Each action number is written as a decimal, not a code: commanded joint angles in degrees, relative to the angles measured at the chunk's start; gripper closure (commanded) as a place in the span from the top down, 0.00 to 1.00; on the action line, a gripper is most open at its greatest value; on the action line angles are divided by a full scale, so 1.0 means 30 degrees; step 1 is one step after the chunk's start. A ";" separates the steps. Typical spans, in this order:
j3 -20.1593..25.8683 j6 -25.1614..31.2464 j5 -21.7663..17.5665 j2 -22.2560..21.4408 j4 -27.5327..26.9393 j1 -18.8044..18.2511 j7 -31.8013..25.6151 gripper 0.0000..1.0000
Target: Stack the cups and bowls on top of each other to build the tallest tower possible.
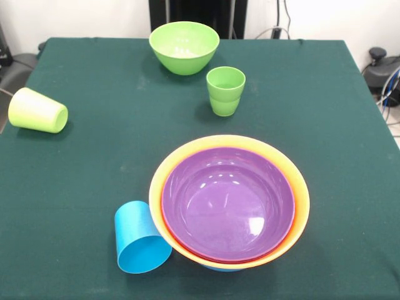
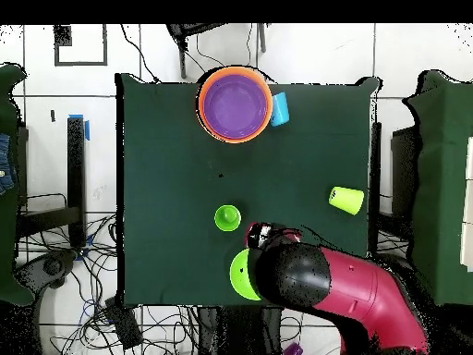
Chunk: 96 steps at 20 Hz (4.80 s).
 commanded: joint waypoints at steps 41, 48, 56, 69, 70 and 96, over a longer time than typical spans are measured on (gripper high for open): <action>0.3454 -0.3153 -0.1757 1.1204 -0.3664 -0.2127 -0.0813 1.00; 0.3952 -0.2080 -0.2189 1.2520 -0.4197 -0.3481 -0.1319 1.00; 0.4756 -0.0121 -0.2214 1.2231 -0.4464 -0.3983 -0.1593 1.00; 0.6145 0.2320 -0.2114 0.6485 -0.1669 -0.5430 -0.2490 1.00; 0.6234 0.2360 -0.2113 0.6246 -0.1465 -0.5613 -0.2511 1.00; 1.0041 0.2260 -0.2076 0.2361 0.2811 -1.0203 -0.3226 1.00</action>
